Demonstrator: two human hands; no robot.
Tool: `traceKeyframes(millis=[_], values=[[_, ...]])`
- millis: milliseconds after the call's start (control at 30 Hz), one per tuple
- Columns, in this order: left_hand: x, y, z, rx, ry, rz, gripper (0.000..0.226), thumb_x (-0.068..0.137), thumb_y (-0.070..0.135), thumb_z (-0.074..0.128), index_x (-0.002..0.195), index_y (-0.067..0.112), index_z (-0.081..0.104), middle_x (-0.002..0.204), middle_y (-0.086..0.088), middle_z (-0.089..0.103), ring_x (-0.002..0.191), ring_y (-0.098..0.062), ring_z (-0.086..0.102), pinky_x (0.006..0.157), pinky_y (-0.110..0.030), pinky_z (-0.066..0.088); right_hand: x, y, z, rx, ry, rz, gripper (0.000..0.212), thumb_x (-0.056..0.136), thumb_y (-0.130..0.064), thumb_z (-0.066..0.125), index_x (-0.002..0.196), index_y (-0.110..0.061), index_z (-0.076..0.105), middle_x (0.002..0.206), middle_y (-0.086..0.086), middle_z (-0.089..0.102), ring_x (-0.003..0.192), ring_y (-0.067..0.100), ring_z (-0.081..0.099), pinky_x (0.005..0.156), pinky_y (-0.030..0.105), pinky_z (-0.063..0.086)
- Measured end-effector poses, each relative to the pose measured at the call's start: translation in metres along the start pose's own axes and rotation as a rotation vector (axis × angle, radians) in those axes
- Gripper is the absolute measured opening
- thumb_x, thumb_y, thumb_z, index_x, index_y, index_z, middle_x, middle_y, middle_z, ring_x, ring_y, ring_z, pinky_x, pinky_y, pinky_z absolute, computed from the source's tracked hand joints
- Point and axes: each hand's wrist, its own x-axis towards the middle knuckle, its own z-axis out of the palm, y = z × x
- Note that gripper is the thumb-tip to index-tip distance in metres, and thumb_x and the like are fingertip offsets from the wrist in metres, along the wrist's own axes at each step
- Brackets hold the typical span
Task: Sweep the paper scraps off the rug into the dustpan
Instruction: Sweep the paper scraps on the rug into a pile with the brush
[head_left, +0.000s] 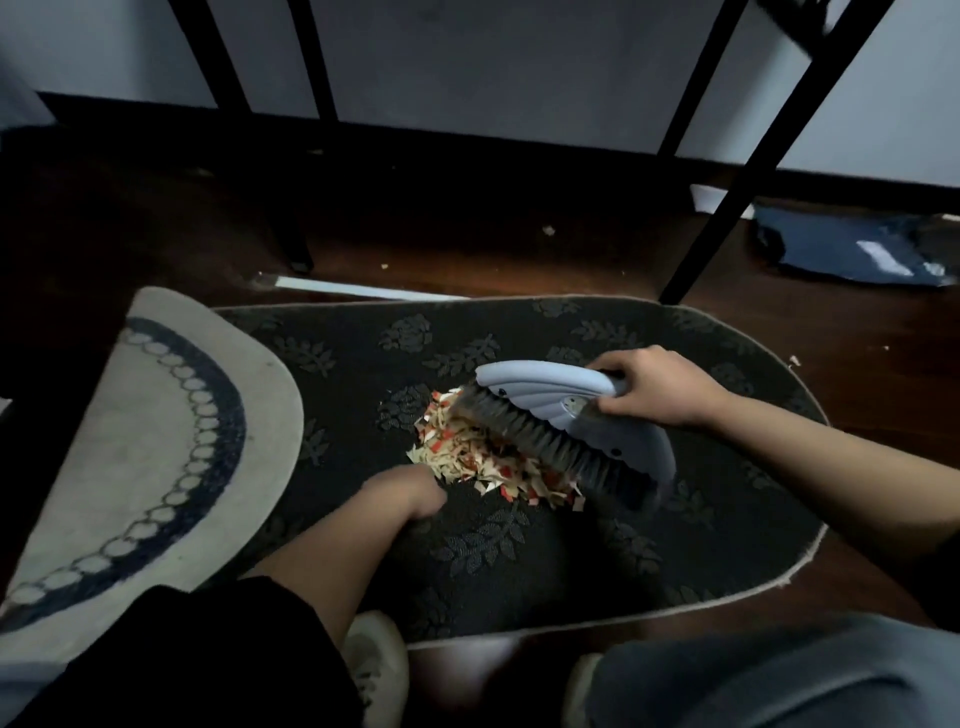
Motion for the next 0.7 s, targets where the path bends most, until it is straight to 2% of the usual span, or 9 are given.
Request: traceKeyframes(millis=[67,133,267,367,433,533,700], values=[[-0.015,0.005,-0.02,0.016,0.043,0.053,0.041,0.095,0.041,0.04,0.12,0.017,0.061,0.123,-0.004,0.061,0.105,-0.022,0.059,0.092,-0.032,0.046,-0.002,-0.007,-0.014,0.004,-0.012,0.03,0.036,0.082,-0.035,0.063,0.118,-0.03,0.062,0.104,-0.003,0.068,0.092,0.017,0.062,0.071,0.032,0.046],[-0.031,0.01,-0.041,0.045,0.065,0.076,0.041,0.098,0.038,0.041,0.123,0.012,0.06,0.125,-0.007,0.06,0.1,-0.021,0.056,0.094,-0.031,0.045,-0.002,-0.014,-0.026,0.015,-0.02,0.071,0.036,0.082,-0.033,0.064,0.117,-0.026,0.063,0.104,0.0,0.067,0.093,0.02,0.061,0.073,0.033,0.047],[-0.068,0.016,-0.084,0.085,0.137,0.075,0.042,0.1,0.027,0.041,0.129,0.0,0.055,0.134,-0.015,0.055,0.12,-0.028,0.055,0.099,-0.03,0.041,-0.008,-0.035,-0.052,-0.027,0.006,0.142,0.028,0.08,-0.032,0.062,0.099,-0.013,0.068,0.088,0.009,0.066,0.083,0.027,0.061,0.062,0.031,0.041],[-0.101,0.018,-0.113,0.115,0.179,0.095,0.044,0.102,0.025,0.037,0.133,-0.003,0.051,0.139,-0.017,0.051,0.127,-0.029,0.049,0.102,-0.029,0.037,-0.014,-0.052,-0.068,-0.083,0.036,0.202,0.023,0.079,-0.035,0.063,0.084,-0.013,0.061,0.079,0.006,0.059,0.081,0.027,0.06,0.06,0.028,0.041],[-0.124,0.018,-0.131,0.099,0.19,0.13,0.045,0.102,0.026,0.036,0.136,-0.002,0.048,0.142,-0.016,0.048,0.129,-0.029,0.047,0.104,-0.028,0.035,-0.019,-0.064,-0.079,-0.1,0.054,0.243,0.027,0.078,-0.036,0.063,0.089,-0.012,0.061,0.084,0.006,0.058,0.08,0.026,0.058,0.063,0.028,0.042],[-0.156,0.013,-0.151,0.086,0.199,0.16,0.045,0.1,0.029,0.039,0.135,0.004,0.053,0.142,-0.01,0.049,0.128,-0.027,0.048,0.105,-0.029,0.035,-0.026,-0.086,-0.092,-0.096,0.073,0.271,0.034,0.077,-0.035,0.063,0.106,-0.017,0.067,0.095,0.005,0.063,0.085,0.025,0.06,0.066,0.027,0.043],[-0.203,-0.009,-0.163,0.013,0.341,0.136,0.045,0.101,0.027,0.04,0.136,0.0,0.049,0.145,-0.017,0.045,0.131,-0.028,0.045,0.101,-0.027,0.037,-0.033,-0.131,-0.106,-0.091,0.156,0.235,0.032,0.078,-0.032,0.061,0.106,-0.016,0.065,0.089,0.003,0.06,0.082,0.024,0.059,0.064,0.027,0.044]])
